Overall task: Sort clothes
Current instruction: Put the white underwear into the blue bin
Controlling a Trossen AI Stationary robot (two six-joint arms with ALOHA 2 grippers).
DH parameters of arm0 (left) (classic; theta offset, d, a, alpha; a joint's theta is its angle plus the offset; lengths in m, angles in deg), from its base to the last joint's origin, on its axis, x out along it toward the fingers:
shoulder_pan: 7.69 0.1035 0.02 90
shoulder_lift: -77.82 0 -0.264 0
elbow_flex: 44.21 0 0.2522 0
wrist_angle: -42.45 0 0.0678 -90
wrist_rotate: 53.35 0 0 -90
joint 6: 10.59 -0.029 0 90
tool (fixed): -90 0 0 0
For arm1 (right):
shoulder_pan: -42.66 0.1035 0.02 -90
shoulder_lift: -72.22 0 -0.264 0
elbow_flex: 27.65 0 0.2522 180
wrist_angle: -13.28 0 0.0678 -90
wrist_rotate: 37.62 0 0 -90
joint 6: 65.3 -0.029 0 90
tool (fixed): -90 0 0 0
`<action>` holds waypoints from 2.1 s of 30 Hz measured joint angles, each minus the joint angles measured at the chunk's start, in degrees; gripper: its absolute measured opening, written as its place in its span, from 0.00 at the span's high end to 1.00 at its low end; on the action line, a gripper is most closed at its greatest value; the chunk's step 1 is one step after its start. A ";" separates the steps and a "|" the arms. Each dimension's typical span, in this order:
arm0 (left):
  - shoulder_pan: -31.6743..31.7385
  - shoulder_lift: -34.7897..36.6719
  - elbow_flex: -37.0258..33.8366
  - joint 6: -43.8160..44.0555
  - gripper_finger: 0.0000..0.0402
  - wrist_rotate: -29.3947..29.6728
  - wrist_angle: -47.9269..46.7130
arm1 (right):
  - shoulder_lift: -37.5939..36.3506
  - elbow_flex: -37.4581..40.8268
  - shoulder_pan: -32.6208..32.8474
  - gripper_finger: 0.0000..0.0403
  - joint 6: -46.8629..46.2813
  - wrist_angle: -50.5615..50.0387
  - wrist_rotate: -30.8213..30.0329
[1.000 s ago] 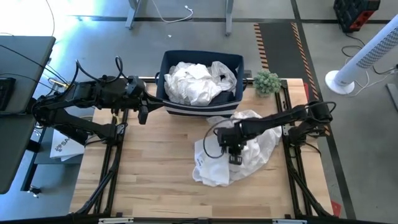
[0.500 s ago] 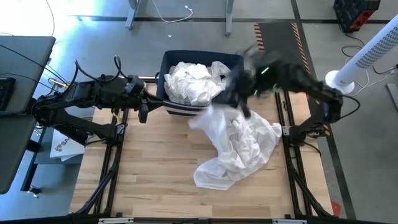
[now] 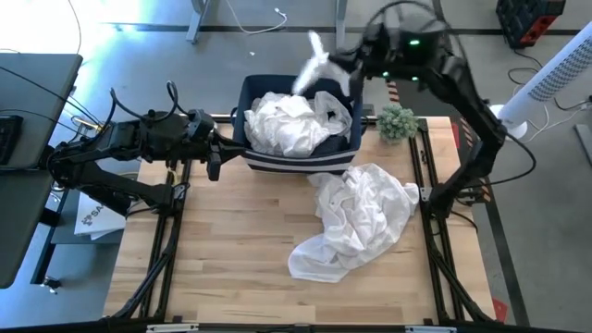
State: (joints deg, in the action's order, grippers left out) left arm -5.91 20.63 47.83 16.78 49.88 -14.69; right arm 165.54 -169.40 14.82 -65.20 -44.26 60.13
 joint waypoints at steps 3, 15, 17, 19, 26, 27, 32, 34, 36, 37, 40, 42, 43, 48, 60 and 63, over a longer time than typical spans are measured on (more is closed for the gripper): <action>0.00 0.00 0.00 0.00 0.77 0.07 0.00 | 0.92 3.88 -1.45 1.00 -1.45 -6.60 0.89; 0.00 -0.07 0.00 -0.17 0.77 1.05 -0.04 | 1.42 35.85 -1.84 1.00 -7.19 1.51 -1.70; 0.00 -0.07 0.00 -0.17 0.77 1.07 -0.04 | 1.42 37.90 -1.83 1.00 -8.68 4.61 -1.71; 0.00 -0.07 0.00 -0.11 0.77 1.07 -0.04 | 1.42 38.01 -1.83 1.00 -9.10 6.00 -1.72; 0.00 -0.07 0.00 -0.10 0.77 1.18 -0.09 | 1.20 24.78 -1.44 1.00 -3.55 9.50 -6.48; 0.00 -0.07 0.00 -0.18 0.77 1.25 -0.10 | 1.18 23.00 -1.39 1.00 -2.77 9.63 -8.24; 0.02 -0.07 0.00 -1.44 0.77 1.64 -0.11 | 1.14 18.65 -1.43 1.00 -1.26 8.96 -13.31; 0.02 -0.07 0.00 -1.50 0.77 1.64 -0.11 | 1.08 20.01 -1.43 1.00 -1.90 8.78 -13.34; 0.00 -0.07 0.00 -1.53 0.77 1.66 -0.10 | 1.09 23.04 -1.43 1.00 -3.81 7.82 -13.29; 0.01 -0.07 0.00 -1.52 0.77 1.84 -0.12 | 1.11 25.07 -1.38 1.00 -4.86 7.25 -13.27; 0.02 -0.07 0.00 -1.53 0.77 2.34 -0.11 | 1.13 33.29 -1.26 1.00 -8.19 7.40 -12.27; 0.01 -0.07 0.00 -1.53 0.77 2.36 -0.11 | 1.19 39.52 -1.26 1.00 -11.25 8.24 -11.18; 0.00 -0.07 0.00 -1.53 0.77 2.36 -0.11 | 1.20 42.71 -1.39 1.00 -12.96 8.85 -10.45; 0.01 -0.07 0.00 -1.52 0.77 2.38 -0.10 | 1.07 54.60 -1.81 1.00 -19.34 11.96 -7.78; 0.00 -0.07 0.00 -1.51 0.77 2.40 -0.09 | 1.20 40.47 -3.65 0.91 -13.28 -0.81 -6.74; 0.00 -0.07 0.00 -1.31 0.77 2.41 -0.09 | 1.20 33.27 -4.67 0.80 -11.26 -8.92 -8.22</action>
State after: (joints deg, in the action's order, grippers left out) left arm -5.91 20.55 47.83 15.47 52.29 -14.77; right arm 166.74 -136.12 10.15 -76.46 -53.18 51.91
